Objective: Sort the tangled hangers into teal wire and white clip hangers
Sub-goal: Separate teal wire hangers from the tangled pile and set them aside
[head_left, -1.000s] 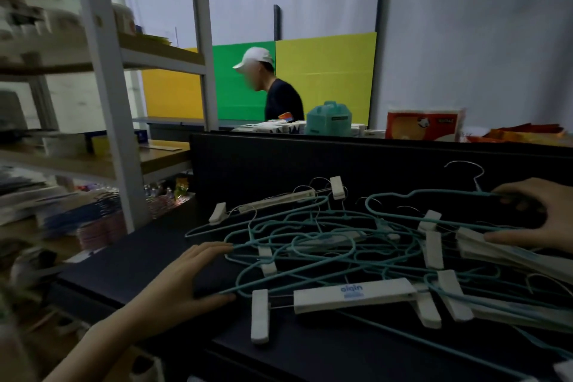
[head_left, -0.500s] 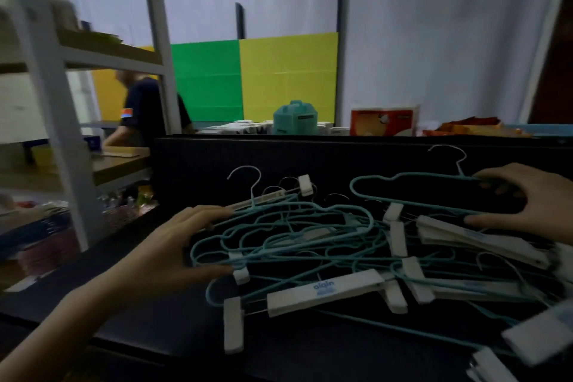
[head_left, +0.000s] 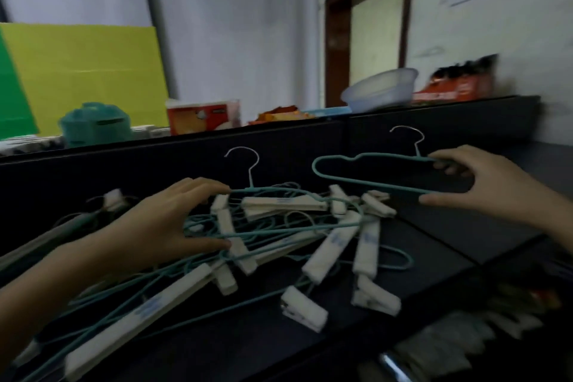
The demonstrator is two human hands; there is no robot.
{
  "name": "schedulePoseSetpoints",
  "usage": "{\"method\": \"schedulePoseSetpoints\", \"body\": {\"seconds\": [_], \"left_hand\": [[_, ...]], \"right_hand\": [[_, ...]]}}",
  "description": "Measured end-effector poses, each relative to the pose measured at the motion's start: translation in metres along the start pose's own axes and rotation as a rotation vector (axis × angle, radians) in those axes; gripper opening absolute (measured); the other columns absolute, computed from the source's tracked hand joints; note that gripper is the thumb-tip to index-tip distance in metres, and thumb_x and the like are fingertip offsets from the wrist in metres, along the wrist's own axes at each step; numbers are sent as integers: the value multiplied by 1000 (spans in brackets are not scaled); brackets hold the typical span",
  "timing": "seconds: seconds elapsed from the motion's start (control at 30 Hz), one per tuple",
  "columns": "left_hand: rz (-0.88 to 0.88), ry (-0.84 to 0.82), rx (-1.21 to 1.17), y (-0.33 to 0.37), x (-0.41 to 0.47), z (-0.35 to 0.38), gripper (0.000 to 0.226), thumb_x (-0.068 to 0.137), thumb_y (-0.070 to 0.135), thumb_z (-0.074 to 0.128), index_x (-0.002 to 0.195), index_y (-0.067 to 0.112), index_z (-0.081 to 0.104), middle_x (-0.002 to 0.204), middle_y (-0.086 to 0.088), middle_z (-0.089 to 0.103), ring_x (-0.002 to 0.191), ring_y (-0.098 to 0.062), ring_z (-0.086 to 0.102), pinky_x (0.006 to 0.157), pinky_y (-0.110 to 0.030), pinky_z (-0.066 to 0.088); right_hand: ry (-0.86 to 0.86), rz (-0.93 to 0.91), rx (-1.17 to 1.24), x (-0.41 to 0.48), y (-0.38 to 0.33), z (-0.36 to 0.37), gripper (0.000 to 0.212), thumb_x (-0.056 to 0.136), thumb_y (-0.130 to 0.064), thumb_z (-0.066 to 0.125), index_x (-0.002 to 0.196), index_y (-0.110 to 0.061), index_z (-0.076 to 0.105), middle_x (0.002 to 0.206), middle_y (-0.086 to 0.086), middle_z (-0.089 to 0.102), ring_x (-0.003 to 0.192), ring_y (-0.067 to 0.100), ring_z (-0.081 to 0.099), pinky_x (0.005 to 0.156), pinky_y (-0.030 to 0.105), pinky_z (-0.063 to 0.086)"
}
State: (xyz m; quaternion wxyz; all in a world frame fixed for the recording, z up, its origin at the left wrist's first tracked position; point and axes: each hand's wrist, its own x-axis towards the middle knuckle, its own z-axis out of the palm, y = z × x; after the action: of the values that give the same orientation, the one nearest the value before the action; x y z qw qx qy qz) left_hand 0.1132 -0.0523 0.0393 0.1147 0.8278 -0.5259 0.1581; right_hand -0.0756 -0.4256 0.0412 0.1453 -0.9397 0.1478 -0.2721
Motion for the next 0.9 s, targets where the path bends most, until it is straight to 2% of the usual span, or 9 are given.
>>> {"method": "schedulePoseSetpoints", "body": {"seconds": [0.07, 0.13, 0.23, 0.33, 0.5, 0.6, 0.7, 0.9], "left_hand": [[61, -4, -26, 15, 28, 9, 90, 56, 92, 31, 132, 44, 32, 124, 31, 31, 114, 9, 33, 97, -15, 34], [104, -5, -59, 33, 54, 19, 90, 57, 89, 34, 133, 41, 33, 123, 30, 32, 109, 13, 31, 89, -5, 30], [173, 0, -110, 67, 90, 34, 91, 58, 89, 34, 132, 37, 37, 121, 27, 34, 105, 15, 31, 84, 3, 28], [188, -2, -154, 103, 125, 54, 95, 56, 92, 32, 131, 34, 39, 119, 25, 36, 105, 7, 39, 84, -4, 32], [201, -37, -149, 166, 173, 91, 105, 50, 94, 26, 133, 31, 37, 119, 23, 35, 102, 4, 36, 82, -7, 31], [181, -57, -157, 197, 193, 115, 108, 49, 95, 26, 134, 29, 36, 129, 14, 41, 108, 0, 37, 92, -14, 33], [142, -76, -180, 222, 212, 136, 114, 45, 98, 21, 134, 28, 36, 129, 9, 43, 111, -4, 41, 96, -21, 38], [87, -135, -185, 258, 250, 160, 111, 46, 92, 26, 136, 27, 32, 132, 9, 40, 105, 1, 33, 88, -15, 29]], "right_hand": [[1, 61, -28, -15, 21, -19, 96, 44, -84, 55, 125, -32, 49, 112, -13, 53, 102, 9, 52, 91, 34, 45], [22, 111, -49, -30, 42, -37, 98, 43, -85, 54, 125, -33, 48, 114, -14, 53, 103, 8, 52, 92, 34, 45], [90, 139, -96, -49, 76, -61, 113, 29, -99, 42, 121, -34, 50, 108, -16, 53, 98, 7, 53, 87, 30, 43], [131, 163, -120, -63, 118, -82, 125, 24, -101, 38, 123, -27, 53, 104, -14, 52, 95, 8, 53, 83, 26, 39], [121, 199, -110, -79, 182, -111, 124, 26, -100, 42, 124, -25, 53, 111, -11, 53, 98, 8, 54, 88, 31, 45], [106, 209, -108, -84, 217, -123, 124, 27, -100, 43, 125, -25, 53, 114, -10, 53, 98, 9, 54, 91, 34, 46], [102, 219, -104, -84, 247, -131, 127, 24, -100, 41, 124, -24, 54, 108, -11, 52, 95, 9, 54, 87, 31, 44], [54, 219, -99, -71, 290, -134, 130, 21, -101, 39, 126, -25, 53, 109, -11, 52, 96, 8, 53, 87, 31, 45]]}}
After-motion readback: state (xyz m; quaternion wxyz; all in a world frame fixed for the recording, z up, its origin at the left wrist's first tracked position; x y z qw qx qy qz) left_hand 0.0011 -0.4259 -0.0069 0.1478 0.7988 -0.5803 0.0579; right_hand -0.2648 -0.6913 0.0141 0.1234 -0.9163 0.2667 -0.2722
